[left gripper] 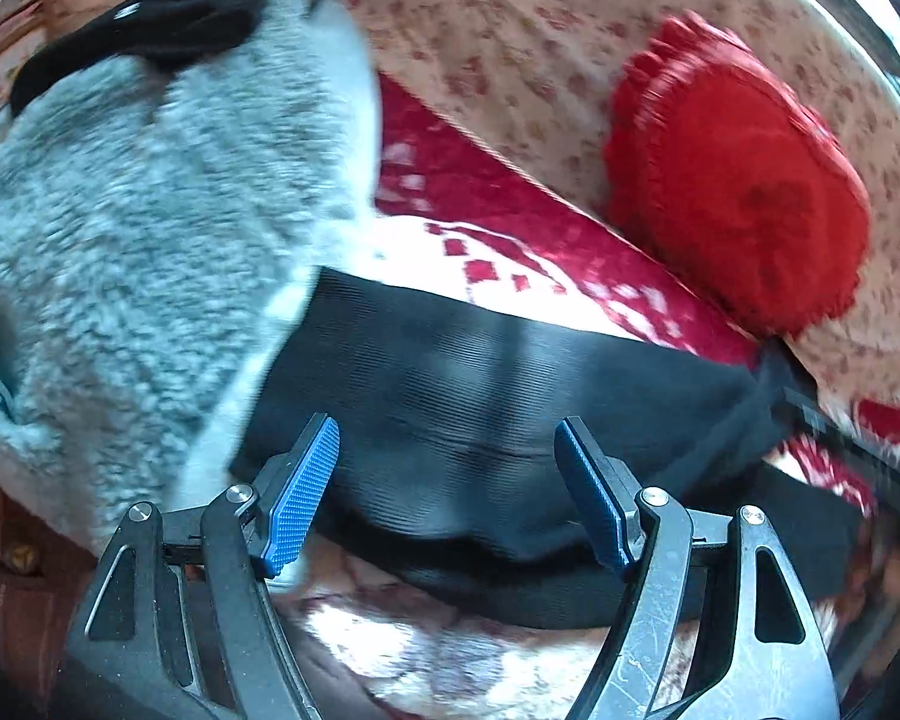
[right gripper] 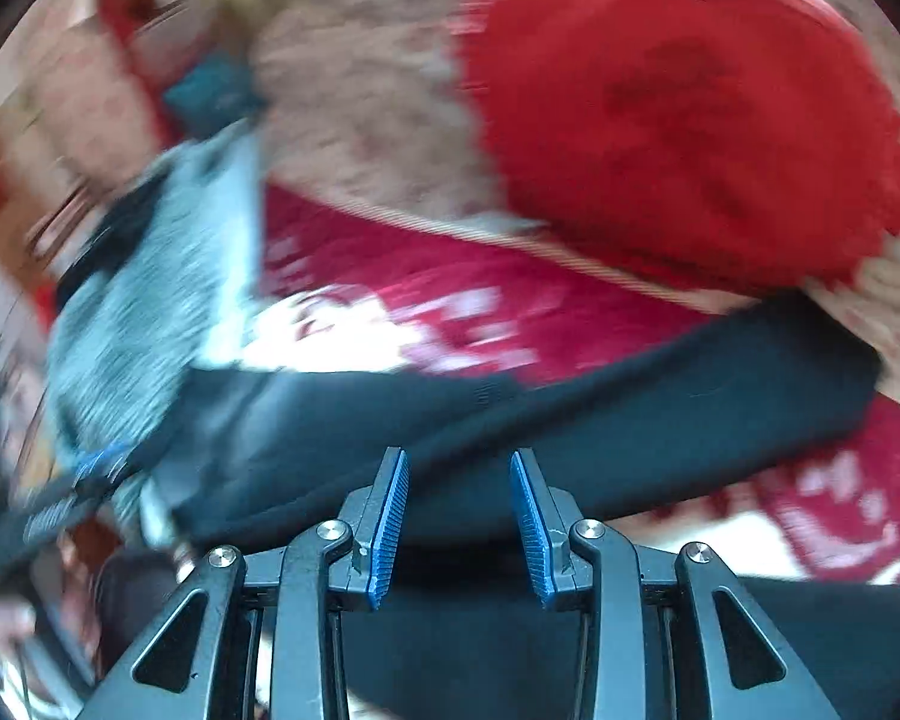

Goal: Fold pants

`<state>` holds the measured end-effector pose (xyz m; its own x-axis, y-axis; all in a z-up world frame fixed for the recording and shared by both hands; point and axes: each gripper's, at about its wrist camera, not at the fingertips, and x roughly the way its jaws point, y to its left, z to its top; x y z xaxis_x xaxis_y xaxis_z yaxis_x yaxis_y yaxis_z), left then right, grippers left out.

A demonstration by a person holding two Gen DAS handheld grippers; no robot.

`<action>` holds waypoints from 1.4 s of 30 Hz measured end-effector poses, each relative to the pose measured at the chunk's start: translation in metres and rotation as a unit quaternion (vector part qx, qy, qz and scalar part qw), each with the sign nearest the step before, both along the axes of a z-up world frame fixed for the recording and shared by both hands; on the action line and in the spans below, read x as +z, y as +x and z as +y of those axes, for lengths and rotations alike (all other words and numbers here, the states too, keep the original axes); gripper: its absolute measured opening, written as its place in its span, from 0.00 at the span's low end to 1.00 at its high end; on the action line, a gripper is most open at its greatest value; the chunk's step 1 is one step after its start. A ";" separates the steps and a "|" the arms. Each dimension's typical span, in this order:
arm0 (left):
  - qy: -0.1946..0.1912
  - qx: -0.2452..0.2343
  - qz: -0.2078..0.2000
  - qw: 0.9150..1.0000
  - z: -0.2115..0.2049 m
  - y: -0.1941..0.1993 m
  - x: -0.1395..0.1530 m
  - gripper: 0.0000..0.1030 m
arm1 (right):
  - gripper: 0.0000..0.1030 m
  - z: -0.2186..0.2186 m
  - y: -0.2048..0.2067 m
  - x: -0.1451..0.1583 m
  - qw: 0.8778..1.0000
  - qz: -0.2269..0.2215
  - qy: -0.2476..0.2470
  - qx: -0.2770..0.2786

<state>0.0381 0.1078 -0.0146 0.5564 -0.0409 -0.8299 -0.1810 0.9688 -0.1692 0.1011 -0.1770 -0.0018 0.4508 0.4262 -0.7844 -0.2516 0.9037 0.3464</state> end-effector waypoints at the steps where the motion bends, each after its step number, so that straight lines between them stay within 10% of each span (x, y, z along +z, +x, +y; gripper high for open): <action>1: -0.002 -0.009 0.000 1.000 -0.006 0.001 -0.001 0.73 | 0.33 -0.009 0.009 -0.001 1.000 0.009 0.006 -0.014; 12: 0.000 -0.064 0.030 0.998 -0.046 0.012 -0.019 0.73 | 0.39 -0.037 0.098 -0.045 0.983 0.166 0.012 -0.077; 15: -0.002 -0.062 0.032 0.998 -0.047 0.011 -0.020 0.73 | 0.09 -0.035 0.094 -0.037 0.988 0.137 -0.028 -0.058; 19: -0.009 -0.053 0.033 0.998 -0.042 0.008 -0.019 0.73 | 0.00 -0.045 0.065 -0.021 0.994 0.091 -0.049 -0.040; 29: -0.041 -0.045 0.036 0.998 -0.042 -0.005 -0.014 0.73 | 0.01 -0.095 -0.028 0.010 0.997 0.048 -0.002 -0.064; 32: -0.051 -0.059 0.035 0.996 -0.051 -0.009 -0.011 0.73 | 0.29 -0.092 -0.011 0.016 0.996 0.039 0.024 -0.077; 33: -0.052 -0.063 0.035 0.996 -0.053 -0.009 -0.010 0.73 | 0.46 -0.082 0.000 0.020 0.997 0.032 0.020 -0.063; 38: -0.056 -0.097 0.054 0.992 -0.058 -0.011 -0.017 0.73 | 0.46 -0.021 0.041 0.021 0.993 -0.007 -0.084 0.085; 42: -0.051 -0.104 0.069 0.991 -0.052 -0.009 -0.022 0.73 | 0.46 0.008 0.048 0.013 0.951 -0.047 -0.188 0.242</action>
<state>0.0293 0.0554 -0.0368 0.4092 -0.2299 -0.8830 -0.0068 0.9669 -0.2549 0.1494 -0.1691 0.0113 0.3487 0.2994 -0.8881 -0.6830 0.7301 -0.0220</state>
